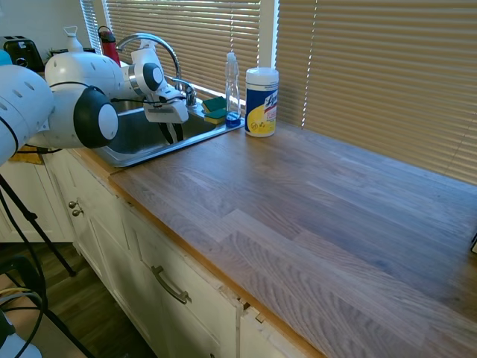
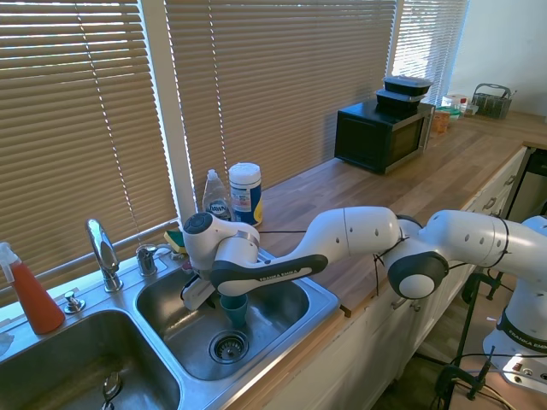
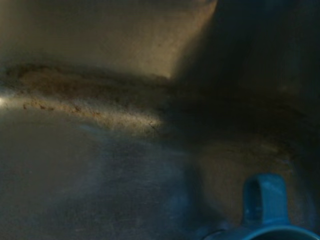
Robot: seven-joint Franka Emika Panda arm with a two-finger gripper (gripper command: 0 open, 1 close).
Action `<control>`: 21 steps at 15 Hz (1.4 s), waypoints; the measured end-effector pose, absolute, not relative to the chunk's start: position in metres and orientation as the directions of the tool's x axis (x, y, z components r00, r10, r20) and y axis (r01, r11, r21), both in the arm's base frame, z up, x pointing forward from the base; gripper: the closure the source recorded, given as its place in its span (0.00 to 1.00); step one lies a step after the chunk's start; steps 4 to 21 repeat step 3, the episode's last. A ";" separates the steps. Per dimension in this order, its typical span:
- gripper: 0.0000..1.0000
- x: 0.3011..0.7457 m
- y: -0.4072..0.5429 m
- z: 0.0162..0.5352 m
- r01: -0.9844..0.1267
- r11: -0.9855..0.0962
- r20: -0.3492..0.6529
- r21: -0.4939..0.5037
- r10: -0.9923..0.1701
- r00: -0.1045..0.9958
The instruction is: Put the mug in the sink
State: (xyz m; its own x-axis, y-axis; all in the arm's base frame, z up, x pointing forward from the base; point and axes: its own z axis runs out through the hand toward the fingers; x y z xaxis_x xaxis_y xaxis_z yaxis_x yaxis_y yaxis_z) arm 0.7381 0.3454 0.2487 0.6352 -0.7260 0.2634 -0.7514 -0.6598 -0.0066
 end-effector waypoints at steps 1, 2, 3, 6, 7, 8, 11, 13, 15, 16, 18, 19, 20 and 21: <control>0.00 0.738 0.347 0.256 -0.753 -0.658 0.266 -0.011 -0.728 0.632; 0.00 0.738 0.347 0.262 -0.755 -0.656 0.267 -0.015 -0.730 0.629; 0.00 0.738 0.347 0.267 -0.757 -0.654 0.268 -0.021 -0.733 0.625; 0.00 0.738 0.347 0.267 -0.757 -0.654 0.268 -0.021 -0.733 0.625; 0.00 0.738 0.347 0.267 -0.757 -0.654 0.268 -0.021 -0.733 0.625; 0.00 0.738 0.347 0.267 -0.757 -0.654 0.268 -0.021 -0.733 0.625; 0.00 0.738 0.347 0.267 -0.757 -0.654 0.268 -0.021 -0.733 0.625; 0.00 0.738 0.347 0.267 -0.757 -0.654 0.268 -0.021 -0.733 0.625; 0.00 0.738 0.347 0.267 -0.757 -0.654 0.268 -0.021 -0.733 0.625; 0.00 0.738 0.347 0.267 -0.757 -0.654 0.268 -0.021 -0.733 0.625; 0.00 0.738 0.347 0.267 -0.757 -0.654 0.268 -0.021 -0.733 0.625; 0.00 0.738 0.347 0.267 -0.757 -0.654 0.268 -0.021 -0.733 0.625; 0.00 0.738 0.347 0.267 -0.757 -0.654 0.268 -0.021 -0.733 0.625; 0.00 0.738 0.347 0.267 -0.757 -0.654 0.268 -0.021 -0.733 0.625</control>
